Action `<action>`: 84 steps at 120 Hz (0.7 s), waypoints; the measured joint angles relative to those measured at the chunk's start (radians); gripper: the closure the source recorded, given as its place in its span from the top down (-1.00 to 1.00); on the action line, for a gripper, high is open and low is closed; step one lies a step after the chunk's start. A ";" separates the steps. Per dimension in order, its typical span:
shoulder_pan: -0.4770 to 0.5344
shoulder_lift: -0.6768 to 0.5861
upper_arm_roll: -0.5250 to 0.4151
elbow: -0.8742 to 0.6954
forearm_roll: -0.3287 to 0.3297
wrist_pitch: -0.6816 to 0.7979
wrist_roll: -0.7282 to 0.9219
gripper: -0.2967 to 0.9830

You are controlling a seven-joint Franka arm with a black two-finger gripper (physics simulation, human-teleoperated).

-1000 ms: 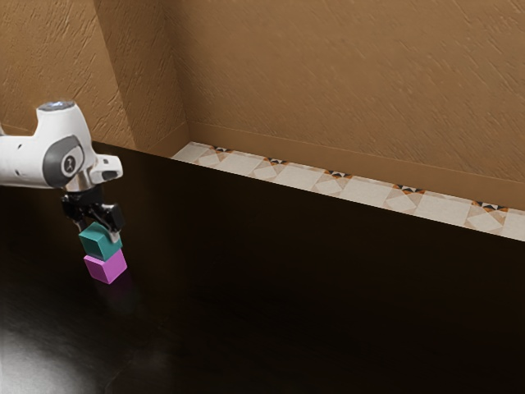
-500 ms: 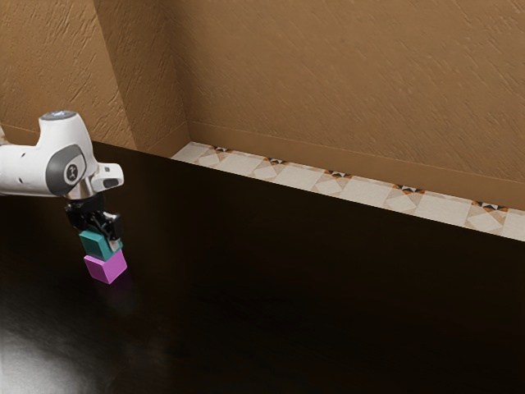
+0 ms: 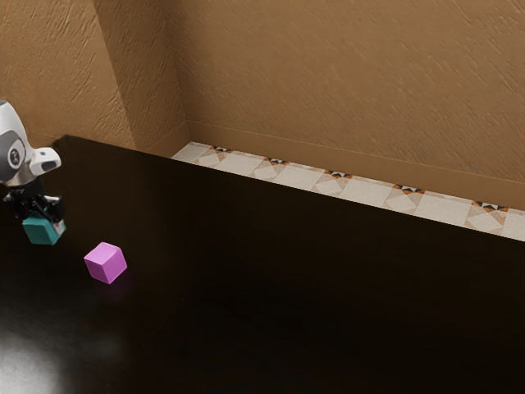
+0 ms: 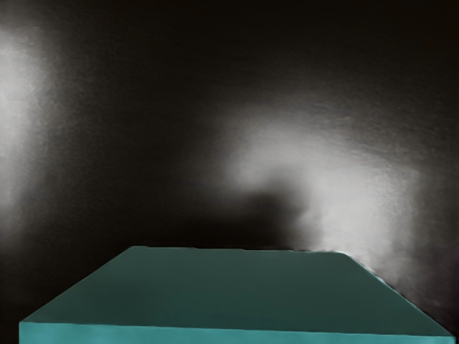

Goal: Pick up the blue block with one arm, and put the blue block on the table with one arm

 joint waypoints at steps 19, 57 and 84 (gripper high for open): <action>0.029 0.105 0.001 0.040 0.002 0.001 0.003 0.15; -0.013 -0.257 -0.140 0.101 -0.035 -0.176 0.051 0.44; -0.866 -0.222 0.188 0.379 -0.041 -0.633 0.261 0.50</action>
